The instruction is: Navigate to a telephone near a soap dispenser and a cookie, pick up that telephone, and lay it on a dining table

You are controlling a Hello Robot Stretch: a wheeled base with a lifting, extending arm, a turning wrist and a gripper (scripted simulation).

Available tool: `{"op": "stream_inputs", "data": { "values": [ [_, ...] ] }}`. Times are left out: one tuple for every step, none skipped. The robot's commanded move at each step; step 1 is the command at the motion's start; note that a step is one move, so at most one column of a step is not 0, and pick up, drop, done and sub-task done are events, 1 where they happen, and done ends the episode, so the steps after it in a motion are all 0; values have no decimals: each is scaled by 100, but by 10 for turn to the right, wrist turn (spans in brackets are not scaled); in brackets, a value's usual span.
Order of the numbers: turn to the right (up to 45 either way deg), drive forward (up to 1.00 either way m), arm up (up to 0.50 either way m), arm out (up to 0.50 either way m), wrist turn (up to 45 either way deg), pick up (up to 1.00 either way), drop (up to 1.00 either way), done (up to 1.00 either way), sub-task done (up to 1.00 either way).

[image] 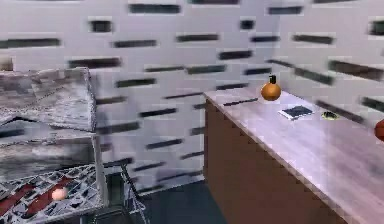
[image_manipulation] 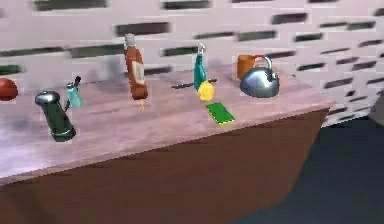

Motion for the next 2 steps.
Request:
{"op": "stream_inputs", "data": {
  "values": [
    [-450, 0, 0, 0, 0, 0, 0, 0, 0],
    [-150, 0, 0, 0, 0, 0, 0, 0, 0]
  ]
}}
